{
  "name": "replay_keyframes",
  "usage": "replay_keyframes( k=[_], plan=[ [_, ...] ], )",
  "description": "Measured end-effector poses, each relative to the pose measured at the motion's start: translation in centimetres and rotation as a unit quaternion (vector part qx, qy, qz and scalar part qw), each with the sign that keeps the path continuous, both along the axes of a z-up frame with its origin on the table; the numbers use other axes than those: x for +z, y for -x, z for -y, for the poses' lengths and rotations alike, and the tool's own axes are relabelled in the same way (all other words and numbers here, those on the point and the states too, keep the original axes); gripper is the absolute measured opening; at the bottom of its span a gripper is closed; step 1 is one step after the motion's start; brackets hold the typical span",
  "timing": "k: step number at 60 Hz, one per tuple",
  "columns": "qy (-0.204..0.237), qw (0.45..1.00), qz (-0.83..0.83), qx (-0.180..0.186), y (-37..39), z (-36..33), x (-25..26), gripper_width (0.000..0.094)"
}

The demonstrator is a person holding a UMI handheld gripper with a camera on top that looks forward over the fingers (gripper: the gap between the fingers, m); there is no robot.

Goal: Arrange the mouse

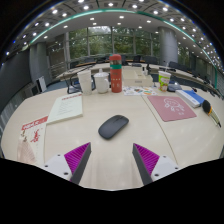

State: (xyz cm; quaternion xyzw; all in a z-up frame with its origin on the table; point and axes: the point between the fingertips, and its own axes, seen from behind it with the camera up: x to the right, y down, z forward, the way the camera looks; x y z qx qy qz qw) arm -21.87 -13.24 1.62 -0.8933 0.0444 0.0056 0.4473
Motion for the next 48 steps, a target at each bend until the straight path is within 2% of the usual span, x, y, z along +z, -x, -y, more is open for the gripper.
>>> replay_keyframes(
  k=[17, 27, 32, 38, 48],
  plan=[
    [0.001, 1.0, 0.016, -0.014, 0.5, -9.0, -2.5, 0.0868],
    [0.005, 1.0, 0.016, -0.026, 0.1, -11.9, -2.7, 0.0822],
    [0.006, 1.0, 0.02, -0.022, 0.2, -12.9, -2.8, 0.0728],
    [0.005, 0.999, 0.035, -0.021, -0.1, -13.5, -2.9, 0.0495],
    [0.009, 0.999, 0.033, 0.005, 0.3, -13.7, -2.9, 0.0422]
  ],
)
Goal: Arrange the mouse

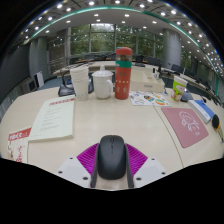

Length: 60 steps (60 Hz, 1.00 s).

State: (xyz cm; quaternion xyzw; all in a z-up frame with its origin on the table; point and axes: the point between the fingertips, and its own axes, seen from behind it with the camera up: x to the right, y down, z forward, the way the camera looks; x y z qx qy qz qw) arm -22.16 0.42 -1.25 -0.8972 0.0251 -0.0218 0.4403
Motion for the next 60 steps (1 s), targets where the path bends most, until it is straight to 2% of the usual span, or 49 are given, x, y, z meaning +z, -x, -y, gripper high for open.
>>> replay_keyframes(
  k=[7, 14, 23, 33, 40, 44, 50, 60],
  plan=[
    [0.004, 1.0, 0.002, 0.029, 0.2, 0.0, -0.1, 0.0351],
    [0.002, 0.998, -0.014, 0.058, 0.9, 0.2, 0.5, 0.0329],
    [-0.05, 0.993, -0.03, 0.1, 0.6, -0.6, 7.4, 0.0329],
    [-0.136, 0.985, -0.056, 0.087, -6.7, -2.8, 18.9, 0.0328],
    [-0.17, 0.983, -0.055, 0.051, -15.3, -5.0, 22.5, 0.0329],
    [-0.17, 0.984, -0.043, 0.028, -20.2, -6.8, 22.3, 0.0327],
    [-0.144, 0.989, -0.029, 0.002, -27.1, -7.7, 18.4, 0.0326],
    [-0.08, 0.997, 0.003, 0.002, -33.5, -7.6, 9.2, 0.0326]
  ],
)
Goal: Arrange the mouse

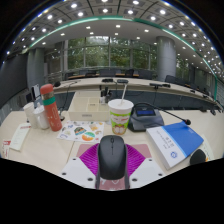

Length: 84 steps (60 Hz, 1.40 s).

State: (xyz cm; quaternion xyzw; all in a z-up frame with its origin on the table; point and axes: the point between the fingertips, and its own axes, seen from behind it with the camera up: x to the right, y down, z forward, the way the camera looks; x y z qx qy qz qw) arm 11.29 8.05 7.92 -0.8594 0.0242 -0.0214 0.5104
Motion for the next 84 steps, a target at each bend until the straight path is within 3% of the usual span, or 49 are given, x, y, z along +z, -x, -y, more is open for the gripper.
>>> replay_keyframes(
  k=[10, 21, 24, 28, 30, 38, 58, 72, 84],
  plan=[
    [0.047, 0.999, -0.02, 0.0, -1.4, 0.6, -6.8, 0.0338],
    [0.07, 0.997, -0.03, -0.007, -1.8, 0.8, -9.0, 0.0483],
    [0.076, 0.997, -0.033, -0.004, -1.5, 1.1, -8.9, 0.0604],
    [0.084, 0.996, -0.043, 0.0, -0.8, 1.8, -8.0, 0.0876],
    [0.082, 0.996, -0.042, -0.003, -0.7, 2.5, -7.3, 0.0836],
    [0.067, 0.998, -0.012, -0.015, -0.2, 6.2, -2.4, 0.0857],
    [0.046, 0.998, 0.001, -0.04, 6.3, 24.3, 9.9, 0.0856],
    [0.04, 0.998, 0.017, -0.034, 10.4, 34.7, 13.4, 0.0859],
    [0.021, 0.999, 0.021, -0.031, 12.2, 38.7, 15.3, 0.086]
  ],
)
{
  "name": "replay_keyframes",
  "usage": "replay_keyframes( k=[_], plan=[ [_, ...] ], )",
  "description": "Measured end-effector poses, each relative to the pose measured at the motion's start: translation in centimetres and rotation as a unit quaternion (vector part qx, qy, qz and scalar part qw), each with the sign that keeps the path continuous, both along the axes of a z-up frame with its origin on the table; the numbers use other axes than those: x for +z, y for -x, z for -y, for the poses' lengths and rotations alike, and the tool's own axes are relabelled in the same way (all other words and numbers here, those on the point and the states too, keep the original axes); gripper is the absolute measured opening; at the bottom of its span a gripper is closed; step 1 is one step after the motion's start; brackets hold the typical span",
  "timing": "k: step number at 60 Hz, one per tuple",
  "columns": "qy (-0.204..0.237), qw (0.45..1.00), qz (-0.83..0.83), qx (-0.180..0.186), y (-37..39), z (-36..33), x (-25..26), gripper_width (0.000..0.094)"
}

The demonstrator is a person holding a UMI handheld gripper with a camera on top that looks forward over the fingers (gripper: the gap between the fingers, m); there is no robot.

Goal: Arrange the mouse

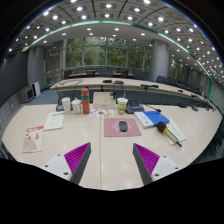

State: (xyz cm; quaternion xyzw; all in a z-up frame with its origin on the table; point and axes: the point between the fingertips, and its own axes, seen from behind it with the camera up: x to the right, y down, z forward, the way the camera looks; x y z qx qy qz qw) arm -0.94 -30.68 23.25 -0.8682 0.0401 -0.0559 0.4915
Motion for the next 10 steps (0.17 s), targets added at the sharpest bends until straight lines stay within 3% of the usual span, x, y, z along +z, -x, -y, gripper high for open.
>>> replay_keyframes(
  k=[10],
  plan=[
    [-0.012, 1.0, 0.007, 0.002, 0.4, 0.7, 1.2, 0.0858]
  ],
)
